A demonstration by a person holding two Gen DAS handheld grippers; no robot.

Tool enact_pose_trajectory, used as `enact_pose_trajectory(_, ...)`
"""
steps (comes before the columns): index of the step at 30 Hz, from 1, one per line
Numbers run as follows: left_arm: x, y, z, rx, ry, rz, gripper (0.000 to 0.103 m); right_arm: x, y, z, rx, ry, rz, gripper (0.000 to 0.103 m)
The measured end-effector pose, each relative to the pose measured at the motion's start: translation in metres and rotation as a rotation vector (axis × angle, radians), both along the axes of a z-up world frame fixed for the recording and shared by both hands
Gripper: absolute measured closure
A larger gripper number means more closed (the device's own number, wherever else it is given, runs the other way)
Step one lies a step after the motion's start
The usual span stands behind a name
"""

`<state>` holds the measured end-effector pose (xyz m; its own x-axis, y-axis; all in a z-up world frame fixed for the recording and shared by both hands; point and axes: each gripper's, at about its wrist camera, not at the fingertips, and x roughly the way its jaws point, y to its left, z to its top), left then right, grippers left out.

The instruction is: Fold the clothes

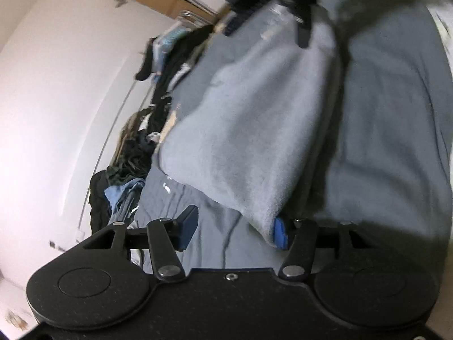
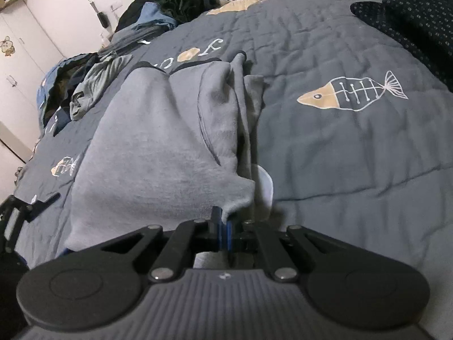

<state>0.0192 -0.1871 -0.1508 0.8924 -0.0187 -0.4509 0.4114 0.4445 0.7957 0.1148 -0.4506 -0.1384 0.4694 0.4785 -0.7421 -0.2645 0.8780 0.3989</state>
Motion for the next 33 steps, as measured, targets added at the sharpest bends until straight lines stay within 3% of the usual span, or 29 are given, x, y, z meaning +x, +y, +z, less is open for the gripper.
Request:
enact_pose_trajectory(3,0.004,0.002,0.014,-0.087,-0.070,0.012,0.049,-0.004,-0.010,0.011,0.034,-0.028,-0.019,0.100)
enact_pose_trajectory(6,0.007,-0.004,0.003,-0.045,-0.009,0.008,0.047,-0.005,-0.010,0.010,0.020,-0.025,-0.020,0.094)
enact_pose_trajectory(9,0.007,-0.007,-0.003,-0.007,0.040,-0.004,0.048,-0.005,-0.011,0.015,0.022,-0.025,-0.015,0.076)
enact_pose_trajectory(11,0.000,-0.002,0.013,-0.064,0.085,-0.004,0.047,-0.007,-0.014,0.022,0.027,-0.045,-0.020,0.063)
enact_pose_trajectory(12,0.000,0.002,0.022,-0.114,0.116,-0.002,0.042,-0.008,-0.018,0.027,0.031,-0.065,-0.029,0.062)
enact_pose_trajectory(14,-0.004,0.013,0.043,-0.221,0.184,-0.012,0.033,-0.009,-0.026,0.038,0.039,-0.104,-0.049,0.051)
enact_pose_trajectory(18,-0.006,0.045,0.081,-0.478,0.233,-0.004,0.033,0.006,-0.024,0.055,0.053,-0.180,-0.059,0.048)
enact_pose_trajectory(21,0.004,0.070,0.101,-0.776,0.204,0.044,0.033,0.026,-0.012,0.065,0.056,-0.233,-0.024,0.047)
enact_pose_trajectory(24,0.024,0.083,0.108,-0.992,0.178,0.109,0.033,0.052,0.008,0.066,0.038,-0.263,0.046,0.047)
enact_pose_trajectory(28,0.033,0.090,0.107,-1.110,0.169,0.187,0.033,0.093,0.035,0.053,-0.028,-0.261,0.142,0.042)
enact_pose_trajectory(33,0.035,0.097,0.104,-1.150,0.179,0.231,0.033,0.132,0.055,0.037,-0.067,-0.254,0.205,0.040)
